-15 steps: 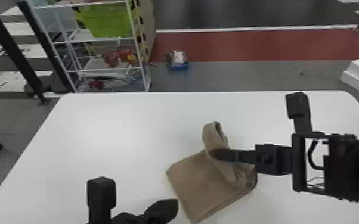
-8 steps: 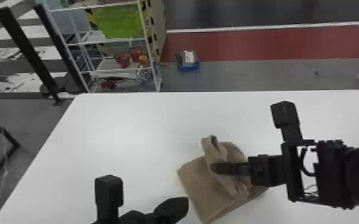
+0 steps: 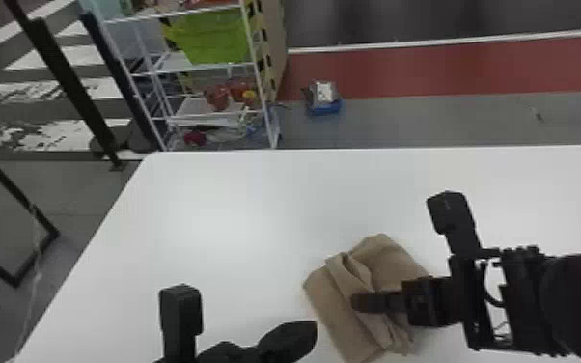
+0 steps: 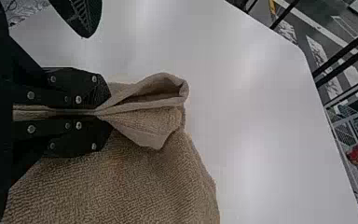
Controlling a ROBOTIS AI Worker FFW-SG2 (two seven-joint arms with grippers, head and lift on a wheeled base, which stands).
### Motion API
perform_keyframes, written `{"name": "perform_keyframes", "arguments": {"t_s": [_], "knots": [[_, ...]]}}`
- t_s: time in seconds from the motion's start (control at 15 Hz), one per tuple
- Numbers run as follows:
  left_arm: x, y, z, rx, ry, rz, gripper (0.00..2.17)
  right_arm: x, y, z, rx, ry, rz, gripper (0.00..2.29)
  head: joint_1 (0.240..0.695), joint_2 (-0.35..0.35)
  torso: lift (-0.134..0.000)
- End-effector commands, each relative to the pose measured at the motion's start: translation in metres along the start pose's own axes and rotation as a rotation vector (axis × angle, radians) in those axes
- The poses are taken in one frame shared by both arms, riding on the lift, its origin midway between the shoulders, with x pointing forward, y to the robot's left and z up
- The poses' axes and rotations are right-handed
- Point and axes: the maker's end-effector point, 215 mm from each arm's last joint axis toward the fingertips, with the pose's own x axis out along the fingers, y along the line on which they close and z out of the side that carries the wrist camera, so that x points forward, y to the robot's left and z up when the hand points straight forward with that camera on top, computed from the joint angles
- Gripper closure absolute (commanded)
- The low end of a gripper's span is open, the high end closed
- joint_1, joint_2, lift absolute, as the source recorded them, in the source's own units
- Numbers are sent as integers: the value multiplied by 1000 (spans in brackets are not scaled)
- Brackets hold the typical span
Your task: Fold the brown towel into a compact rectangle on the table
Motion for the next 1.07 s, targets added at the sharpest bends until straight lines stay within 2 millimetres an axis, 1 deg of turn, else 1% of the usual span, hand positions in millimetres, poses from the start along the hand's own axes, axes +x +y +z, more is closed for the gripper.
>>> {"name": "perform_keyframes", "arguments": {"t_s": [0.0, 0.07, 0.13, 0.2, 0.27, 0.4, 0.53, 0.6, 0.73, 0.8, 0.93, 1.0], "knots": [[-2, 4, -2, -11, -2, 0, 1646, 4, 1, -6, -4, 16, -6, 1058, 695, 215, -123], [-4, 5, -2, -14, -1, -2, 1642, 6, 2, -10, -4, 24, -8, 788, 695, 221, -123], [-4, 5, -3, -18, 0, -4, 1646, 8, 4, -17, 1, 31, 1, 208, 695, 224, -123], [-4, 5, -3, -18, -1, -4, 1646, 8, 9, -23, 10, 36, 25, -1, 695, 228, -123], [-4, 5, -5, -20, 2, -4, 1646, 8, 19, -27, 12, 36, 59, -1, 695, 233, -123], [-4, 6, -5, -20, 2, -2, 1646, 4, 34, -28, 11, 23, 110, 29, 695, 257, -123], [-4, 6, -7, -20, 7, 1, 1646, -4, 46, -30, 15, 1, 148, 49, 695, 272, -123], [-4, 8, -7, -19, 8, 6, 1646, -13, 49, -25, 26, -25, 174, 49, 695, 278, -123], [-4, 7, -6, -16, 6, 6, 1646, -32, 54, -16, 50, -83, 223, 49, 695, 287, -123], [-4, 6, -6, -14, 7, 5, 1646, -41, 55, -17, 56, -105, 230, 49, 695, 284, -123], [-2, 5, -3, -9, 3, 4, 1646, -59, 51, -22, 81, -147, 228, 49, 695, 270, -123], [-3, 7, 0, -4, -2, 9, 1646, -70, 44, -19, 86, -174, 210, 53, 695, 252, -123]]}}
